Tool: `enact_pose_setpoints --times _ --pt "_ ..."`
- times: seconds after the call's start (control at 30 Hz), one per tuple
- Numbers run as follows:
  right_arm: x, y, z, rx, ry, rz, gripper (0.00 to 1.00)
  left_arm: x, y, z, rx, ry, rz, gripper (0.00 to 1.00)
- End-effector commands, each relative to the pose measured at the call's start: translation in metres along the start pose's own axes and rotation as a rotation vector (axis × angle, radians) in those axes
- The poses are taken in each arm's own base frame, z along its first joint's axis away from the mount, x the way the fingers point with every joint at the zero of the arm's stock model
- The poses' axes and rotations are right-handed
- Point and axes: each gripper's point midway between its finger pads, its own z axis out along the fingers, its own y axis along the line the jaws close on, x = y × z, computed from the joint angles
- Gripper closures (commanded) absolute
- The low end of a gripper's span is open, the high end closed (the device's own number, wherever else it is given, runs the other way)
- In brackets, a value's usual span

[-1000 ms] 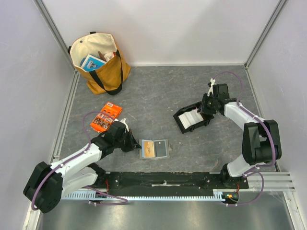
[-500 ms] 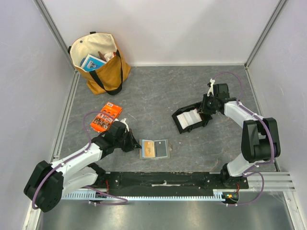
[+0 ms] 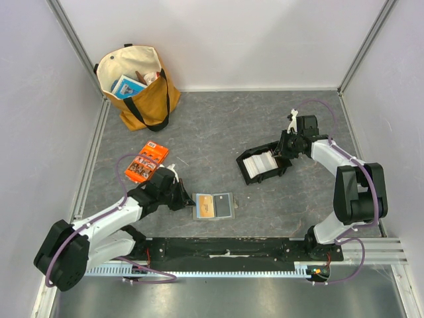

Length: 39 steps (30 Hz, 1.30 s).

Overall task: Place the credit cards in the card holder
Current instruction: Pick up the credit card from the storage box.

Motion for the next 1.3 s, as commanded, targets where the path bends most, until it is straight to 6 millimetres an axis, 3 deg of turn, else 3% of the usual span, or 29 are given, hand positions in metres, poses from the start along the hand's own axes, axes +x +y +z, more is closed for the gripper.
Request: enact_pose_setpoints --times 0.0,0.43,1.1,1.13,1.27 --pt "-0.013 0.014 -0.009 -0.052 -0.018 -0.006 0.83 -0.008 -0.017 -0.002 0.057 -0.010 0.049 0.98" --pt "-0.004 0.015 -0.003 -0.080 0.029 0.007 0.80 -0.007 -0.017 0.001 0.058 0.002 0.050 0.98" --pt "-0.013 0.023 -0.013 -0.107 -0.003 -0.014 0.99 -0.006 -0.017 0.001 0.062 0.006 0.051 0.98" --pt "-0.015 0.023 -0.014 -0.104 -0.009 -0.015 0.91 -0.006 -0.017 0.001 0.061 0.005 0.051 0.98" --pt "-0.023 0.018 -0.021 -0.054 -0.052 -0.023 0.46 -0.006 -0.017 0.001 0.061 0.005 0.051 0.98"
